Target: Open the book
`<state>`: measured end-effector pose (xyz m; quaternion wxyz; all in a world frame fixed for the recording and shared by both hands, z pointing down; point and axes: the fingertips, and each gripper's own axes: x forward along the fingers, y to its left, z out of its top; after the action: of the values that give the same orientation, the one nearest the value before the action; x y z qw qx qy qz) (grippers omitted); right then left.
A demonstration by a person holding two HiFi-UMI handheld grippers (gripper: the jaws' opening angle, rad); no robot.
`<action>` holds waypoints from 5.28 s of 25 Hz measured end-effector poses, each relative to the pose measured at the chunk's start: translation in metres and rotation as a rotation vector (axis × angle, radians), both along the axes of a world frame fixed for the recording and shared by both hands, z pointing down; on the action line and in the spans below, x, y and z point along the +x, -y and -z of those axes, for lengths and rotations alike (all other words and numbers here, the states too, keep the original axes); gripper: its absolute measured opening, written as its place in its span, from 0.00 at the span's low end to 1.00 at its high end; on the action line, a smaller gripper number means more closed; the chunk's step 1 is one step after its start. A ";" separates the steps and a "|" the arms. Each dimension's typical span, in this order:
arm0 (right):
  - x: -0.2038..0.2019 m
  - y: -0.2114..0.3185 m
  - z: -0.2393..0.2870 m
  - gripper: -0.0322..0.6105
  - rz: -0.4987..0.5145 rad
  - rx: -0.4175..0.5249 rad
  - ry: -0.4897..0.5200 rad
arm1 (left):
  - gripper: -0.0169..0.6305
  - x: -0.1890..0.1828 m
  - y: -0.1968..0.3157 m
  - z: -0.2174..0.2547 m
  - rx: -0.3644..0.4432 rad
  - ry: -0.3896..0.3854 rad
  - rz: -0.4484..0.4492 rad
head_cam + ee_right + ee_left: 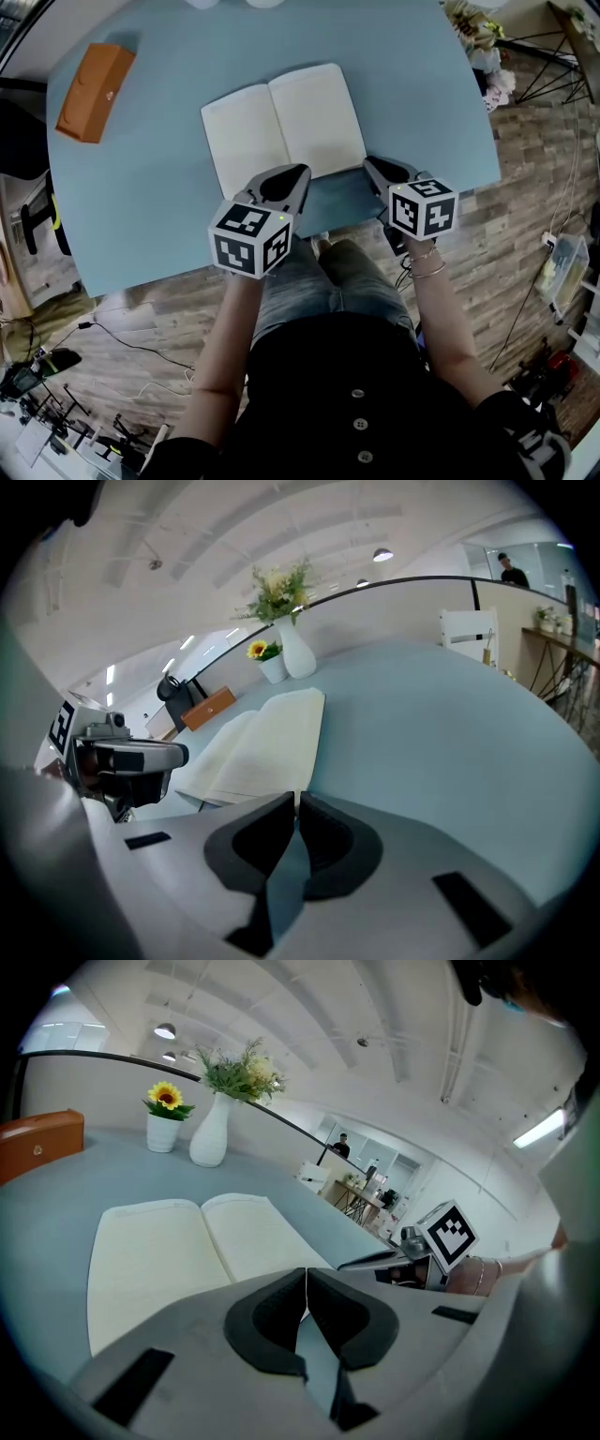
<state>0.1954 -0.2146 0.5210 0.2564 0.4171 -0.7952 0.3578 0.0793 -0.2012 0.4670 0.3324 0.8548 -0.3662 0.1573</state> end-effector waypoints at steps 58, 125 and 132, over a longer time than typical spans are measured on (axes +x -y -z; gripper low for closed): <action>-0.037 0.009 0.046 0.25 0.043 0.222 -0.165 | 0.05 -0.023 -0.002 0.018 0.032 0.014 -0.018; -0.180 -0.010 0.174 0.05 0.330 0.461 0.098 | 0.05 -0.093 0.005 0.101 0.279 0.029 0.025; -0.187 -0.017 0.165 0.05 0.354 0.435 0.110 | 0.05 -0.098 0.000 0.094 0.254 0.023 0.027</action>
<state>0.0082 -0.1978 0.3562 0.1757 0.2970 -0.9264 0.1506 -0.0191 -0.2015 0.3727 0.2193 0.8831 -0.3985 0.1151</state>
